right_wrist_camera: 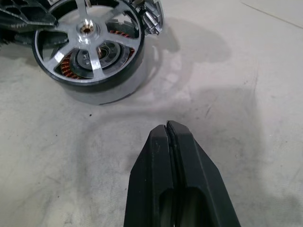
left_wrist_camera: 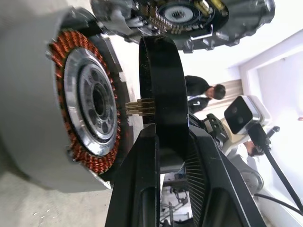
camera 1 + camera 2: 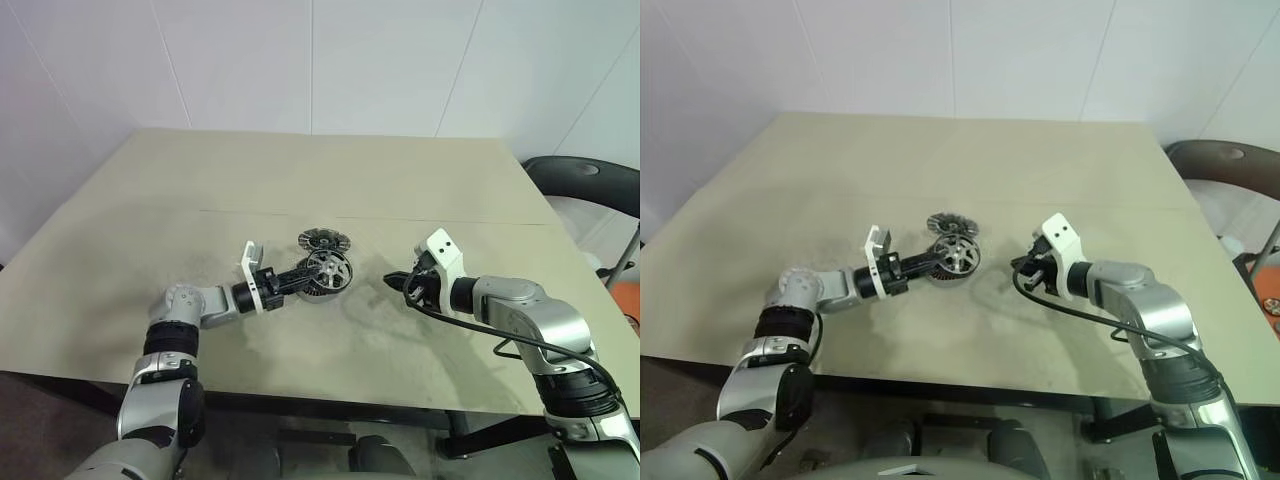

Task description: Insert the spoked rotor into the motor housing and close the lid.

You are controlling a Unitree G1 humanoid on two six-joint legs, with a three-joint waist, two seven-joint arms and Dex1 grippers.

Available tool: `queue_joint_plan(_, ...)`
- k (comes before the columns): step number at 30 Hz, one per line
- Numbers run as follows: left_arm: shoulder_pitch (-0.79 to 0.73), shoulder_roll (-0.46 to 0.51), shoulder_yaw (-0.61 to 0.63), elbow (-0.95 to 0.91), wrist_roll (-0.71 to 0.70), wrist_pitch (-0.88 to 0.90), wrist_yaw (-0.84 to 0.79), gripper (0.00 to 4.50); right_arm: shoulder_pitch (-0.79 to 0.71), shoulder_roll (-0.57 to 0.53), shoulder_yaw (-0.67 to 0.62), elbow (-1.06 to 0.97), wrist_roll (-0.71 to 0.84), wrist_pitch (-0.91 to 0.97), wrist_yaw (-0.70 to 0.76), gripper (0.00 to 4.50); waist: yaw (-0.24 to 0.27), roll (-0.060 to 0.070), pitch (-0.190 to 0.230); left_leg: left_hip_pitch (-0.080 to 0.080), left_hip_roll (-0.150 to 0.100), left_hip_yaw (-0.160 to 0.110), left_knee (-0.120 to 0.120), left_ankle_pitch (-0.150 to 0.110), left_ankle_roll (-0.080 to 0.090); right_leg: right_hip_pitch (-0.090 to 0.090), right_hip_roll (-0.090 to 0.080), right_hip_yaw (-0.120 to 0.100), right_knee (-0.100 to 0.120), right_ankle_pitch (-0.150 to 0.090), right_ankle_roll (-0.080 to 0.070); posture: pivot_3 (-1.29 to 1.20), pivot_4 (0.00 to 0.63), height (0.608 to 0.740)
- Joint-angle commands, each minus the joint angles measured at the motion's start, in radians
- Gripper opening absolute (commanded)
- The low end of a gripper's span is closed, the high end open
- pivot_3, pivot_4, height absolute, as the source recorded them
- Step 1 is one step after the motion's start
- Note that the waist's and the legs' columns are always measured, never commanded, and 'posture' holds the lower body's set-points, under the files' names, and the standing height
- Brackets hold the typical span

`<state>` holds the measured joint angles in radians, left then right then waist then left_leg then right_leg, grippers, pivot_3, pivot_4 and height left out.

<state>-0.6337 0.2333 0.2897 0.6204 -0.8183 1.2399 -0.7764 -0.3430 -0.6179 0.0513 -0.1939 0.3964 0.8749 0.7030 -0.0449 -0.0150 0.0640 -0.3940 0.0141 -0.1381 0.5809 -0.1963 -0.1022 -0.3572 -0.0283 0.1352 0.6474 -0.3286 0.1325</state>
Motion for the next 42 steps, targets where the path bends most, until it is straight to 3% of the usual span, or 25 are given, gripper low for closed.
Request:
queue_joint_plan(1, 0.008, 0.008, 0.052, -0.080, -0.044, 0.032, 0.027, 0.65, -0.012, -0.005, -0.009, -0.024, 0.001, -0.007, 0.000, 0.00, 0.000, 0.000, 0.000, 0.000, 0.000, 0.000, 0.000, 0.000, 0.000, 0.000, 0.000, 0.000, 0.000, 0.000, 0.000, 0.00, 0.000, 0.740)
queue_joint_plan(27, 0.026, -0.029, 0.116, -0.150, -0.058, 0.084, 0.141, 0.65, -0.016, -0.011, -0.013, -0.012, -0.004, -0.014, 0.002, 0.00, 0.000, 0.000, 0.000, 0.000, 0.000, 0.000, 0.000, 0.000, 0.000, 0.000, 0.000, 0.000, 0.000, 0.000, 0.000, 0.00, 0.000, 0.740)
queue_joint_plan(31, 0.030, -0.033, 0.118, -0.169, -0.061, 0.094, 0.156, 1.74, -0.020, -0.010, -0.012, -0.007, -0.006, -0.017, 0.002, 0.00, 0.000, 0.000, 0.000, 0.000, 0.000, 0.000, 0.000, 0.000, 0.000, 0.000, 0.000, 0.000, 0.000, 0.000, 0.000, 0.00, 0.000, 0.740)
queue_joint_plan(37, 0.031, -0.016, 0.099, -0.176, -0.021, 0.069, 0.193, 3.78, -0.025, -0.005, -0.008, 0.004, -0.010, -0.020, 0.001, 0.00, 0.001, 0.000, 0.000, 0.000, 0.000, 0.000, 0.001, 0.000, 0.000, 0.001, 0.000, 0.000, 0.000, 0.000, 0.000, 0.00, 0.000, 0.740)
queue_joint_plan(42, 0.022, 0.058, 0.015, -0.252, 0.012, 0.066, 0.161, 3.78, -0.025, -0.005, -0.001, 0.013, -0.017, -0.025, 0.005, 0.00, -0.005, 0.000, 0.000, 0.002, 0.000, 0.000, 0.001, 0.001, -0.002, 0.002, 0.000, 0.000, 0.001, 0.000, 0.000, 0.00, 0.000, 0.740)
